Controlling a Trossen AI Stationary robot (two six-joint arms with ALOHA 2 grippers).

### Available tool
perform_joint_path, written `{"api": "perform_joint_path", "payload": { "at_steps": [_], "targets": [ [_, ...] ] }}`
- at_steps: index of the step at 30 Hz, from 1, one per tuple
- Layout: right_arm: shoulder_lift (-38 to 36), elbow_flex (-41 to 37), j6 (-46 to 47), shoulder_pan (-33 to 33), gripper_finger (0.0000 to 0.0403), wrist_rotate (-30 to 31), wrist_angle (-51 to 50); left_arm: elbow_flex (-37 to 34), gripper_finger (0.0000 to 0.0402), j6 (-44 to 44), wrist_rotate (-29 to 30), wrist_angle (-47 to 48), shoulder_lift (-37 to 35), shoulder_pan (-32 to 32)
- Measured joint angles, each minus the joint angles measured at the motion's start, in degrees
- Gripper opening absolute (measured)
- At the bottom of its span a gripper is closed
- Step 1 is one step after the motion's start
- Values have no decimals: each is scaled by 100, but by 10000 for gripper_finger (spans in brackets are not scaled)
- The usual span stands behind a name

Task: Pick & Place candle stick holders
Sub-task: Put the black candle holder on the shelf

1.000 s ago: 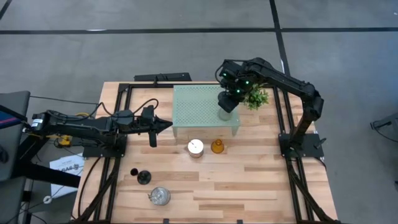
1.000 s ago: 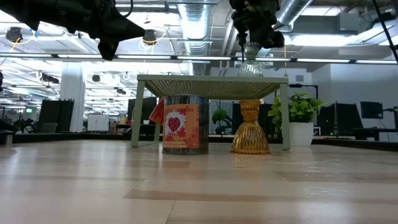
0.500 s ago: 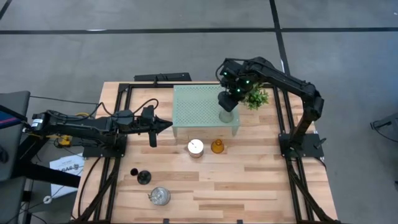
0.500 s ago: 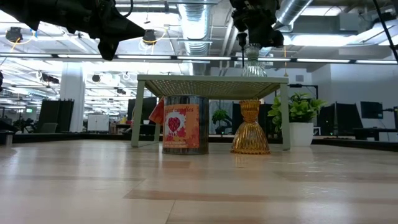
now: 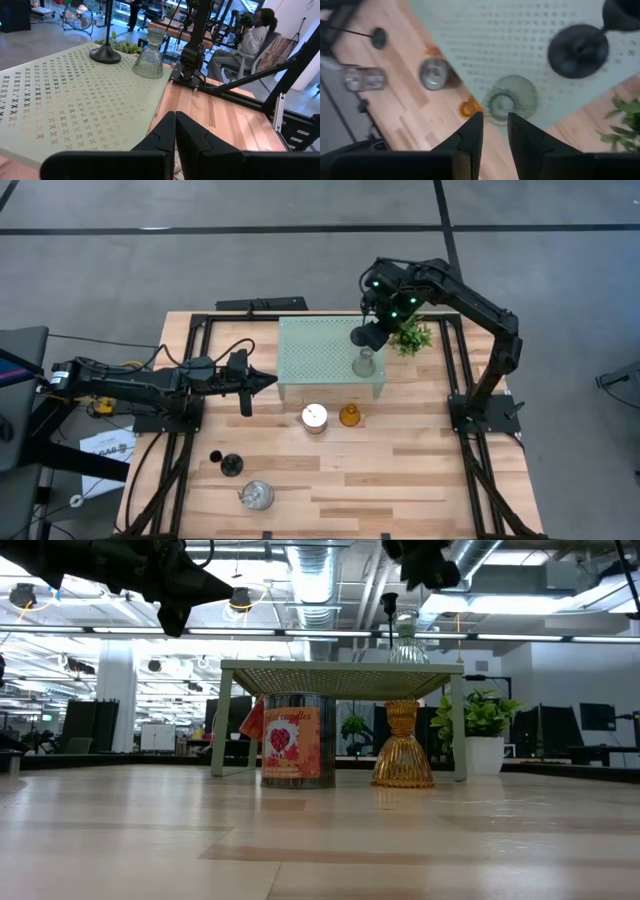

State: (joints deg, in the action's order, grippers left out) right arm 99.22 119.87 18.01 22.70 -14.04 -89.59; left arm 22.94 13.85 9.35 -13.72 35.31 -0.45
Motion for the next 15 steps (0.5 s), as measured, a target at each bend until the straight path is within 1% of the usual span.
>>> {"api": "perform_joint_path", "payload": {
  "at_steps": [4, 8, 12, 15],
  "targets": [
    [-302, 112, 206, -160, 81, -380, -1, 0, 11, -1, 0, 6, 0, 0],
    [-724, 114, 485, -538, 82, -324, -2, 0, 11, -2, -1, 42, 0, 0],
    [-1126, 120, 798, -1154, 82, 190, 21, 0, 11, -2, 0, 43, 0, -1],
    [-1357, 119, 909, -1711, 82, 788, 128, 0, 11, 1, 0, 44, 0, 0]
  ]
}}
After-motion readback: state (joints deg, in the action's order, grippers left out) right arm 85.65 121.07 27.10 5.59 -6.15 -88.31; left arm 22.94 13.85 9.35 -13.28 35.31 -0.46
